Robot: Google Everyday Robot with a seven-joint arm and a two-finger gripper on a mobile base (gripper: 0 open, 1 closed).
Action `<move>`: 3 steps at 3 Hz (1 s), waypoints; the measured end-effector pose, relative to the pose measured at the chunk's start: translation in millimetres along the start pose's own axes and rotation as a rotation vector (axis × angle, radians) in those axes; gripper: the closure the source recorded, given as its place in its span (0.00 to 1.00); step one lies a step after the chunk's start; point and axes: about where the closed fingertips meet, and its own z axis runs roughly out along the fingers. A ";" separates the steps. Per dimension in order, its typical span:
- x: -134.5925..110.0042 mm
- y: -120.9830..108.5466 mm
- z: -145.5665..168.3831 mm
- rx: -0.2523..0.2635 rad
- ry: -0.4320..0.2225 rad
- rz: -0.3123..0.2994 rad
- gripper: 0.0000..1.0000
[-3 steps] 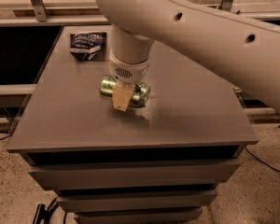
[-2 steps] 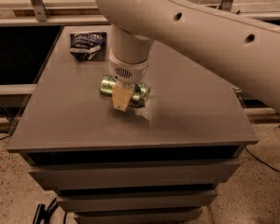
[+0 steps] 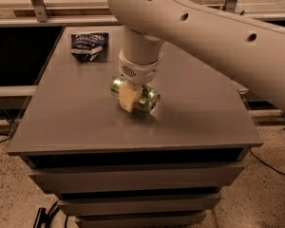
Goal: Place green can upright
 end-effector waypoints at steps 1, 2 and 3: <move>-0.3 0.4 0.3 -0.001 0.000 0.093 1.00; -0.3 0.4 0.3 -0.001 0.000 0.093 1.00; 1.6 3.7 0.1 -0.027 -0.011 0.171 1.00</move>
Offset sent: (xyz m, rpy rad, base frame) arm 0.0007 -0.0010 -0.0003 0.0159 0.0062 -0.0926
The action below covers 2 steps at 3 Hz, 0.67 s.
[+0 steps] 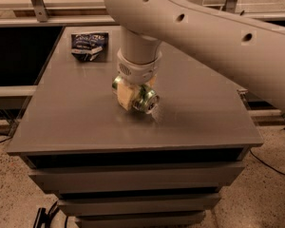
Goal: Place green can upright
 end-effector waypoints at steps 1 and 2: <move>1.6 6.8 -8.2 -0.094 -0.029 0.140 1.00; -8.6 10.6 -22.0 -0.167 -0.006 0.305 1.00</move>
Offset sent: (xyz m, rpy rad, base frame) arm -0.0169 -0.0395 0.0386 0.0191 -0.1572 -0.9791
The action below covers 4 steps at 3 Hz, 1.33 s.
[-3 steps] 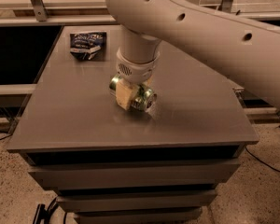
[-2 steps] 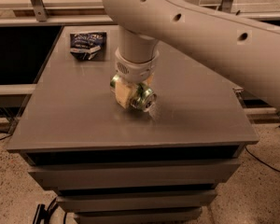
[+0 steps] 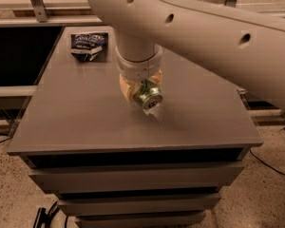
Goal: Place green can upright
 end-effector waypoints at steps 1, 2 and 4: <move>0.3 -0.4 -0.3 -0.001 0.004 0.091 1.00; 0.4 -0.4 -0.3 -0.001 0.004 0.091 1.00; 1.0 14.4 2.5 -0.048 -0.021 0.278 1.00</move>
Offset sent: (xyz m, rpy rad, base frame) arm -0.0002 0.0003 0.0006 0.0221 -0.0091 -0.0828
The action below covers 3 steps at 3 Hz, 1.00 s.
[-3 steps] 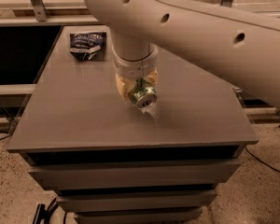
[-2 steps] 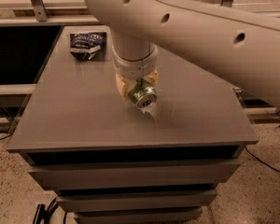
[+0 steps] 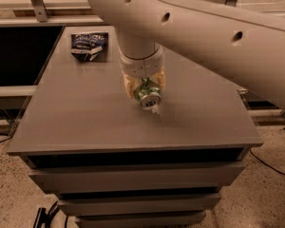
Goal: Place green can upright
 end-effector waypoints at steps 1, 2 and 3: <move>0.0 9.1 -2.0 -0.004 -0.001 0.124 1.00; -3.0 20.0 -4.0 -0.011 0.000 0.252 1.00; -8.1 31.8 -7.0 -0.031 0.005 0.392 1.00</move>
Offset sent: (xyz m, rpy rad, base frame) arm -0.0047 -0.0358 0.0110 0.0769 -0.0411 -0.4114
